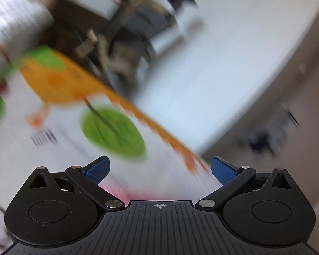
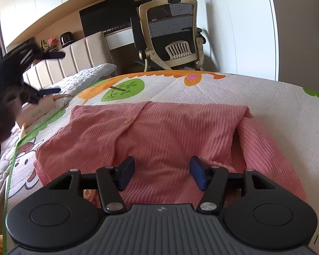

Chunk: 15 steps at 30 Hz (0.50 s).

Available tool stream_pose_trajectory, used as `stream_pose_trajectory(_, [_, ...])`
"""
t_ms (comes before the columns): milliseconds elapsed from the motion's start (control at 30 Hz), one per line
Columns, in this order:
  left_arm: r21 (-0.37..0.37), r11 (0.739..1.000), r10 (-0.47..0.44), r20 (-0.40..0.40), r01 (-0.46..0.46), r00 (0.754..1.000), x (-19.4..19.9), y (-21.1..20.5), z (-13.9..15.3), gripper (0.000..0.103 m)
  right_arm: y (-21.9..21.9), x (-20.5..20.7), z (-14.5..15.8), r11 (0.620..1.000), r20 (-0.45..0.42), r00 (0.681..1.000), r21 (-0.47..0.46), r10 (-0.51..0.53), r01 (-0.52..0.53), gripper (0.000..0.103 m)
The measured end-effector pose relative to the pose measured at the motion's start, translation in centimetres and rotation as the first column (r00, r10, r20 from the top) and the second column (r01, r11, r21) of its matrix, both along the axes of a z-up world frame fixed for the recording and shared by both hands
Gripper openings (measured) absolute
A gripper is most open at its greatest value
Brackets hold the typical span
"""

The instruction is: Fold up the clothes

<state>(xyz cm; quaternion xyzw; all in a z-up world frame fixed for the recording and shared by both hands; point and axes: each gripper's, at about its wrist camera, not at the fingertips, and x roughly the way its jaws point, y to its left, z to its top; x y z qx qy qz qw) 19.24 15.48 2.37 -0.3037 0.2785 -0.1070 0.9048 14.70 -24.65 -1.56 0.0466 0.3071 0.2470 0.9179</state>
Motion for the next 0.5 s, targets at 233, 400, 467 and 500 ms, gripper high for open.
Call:
stream_pose_trajectory(233, [-0.07,0.995,-0.076,-0.172,0.065,0.982,0.0,-1.6,-4.9,0.103,0.1,-0.3,0.0,1.0,0.01,1.0,-0.013,0.002,-0.002,0.061])
stream_pose_trajectory(400, [-0.255,0.958,-0.183,-0.184,0.133,0.966,2.2,-1.0,-6.9,0.103,0.3,-0.2,0.0,1.0,0.005,1.0,-0.014,0.012,-0.012,0.065])
stream_pose_trajectory(467, [-0.303,0.948,-0.156,-0.159,0.102,0.975,3.3,-0.7,-6.6,0.103,0.4,-0.3,0.1,1.0,0.006,1.0,-0.019,0.01,-0.01,0.065])
stream_pose_trajectory(500, [-0.323,0.944,-0.108,-0.129,0.061,0.986,3.3,-0.1,-6.1,0.103,0.4,-0.4,0.1,1.0,0.007,1.0,-0.022,0.009,-0.009,0.065])
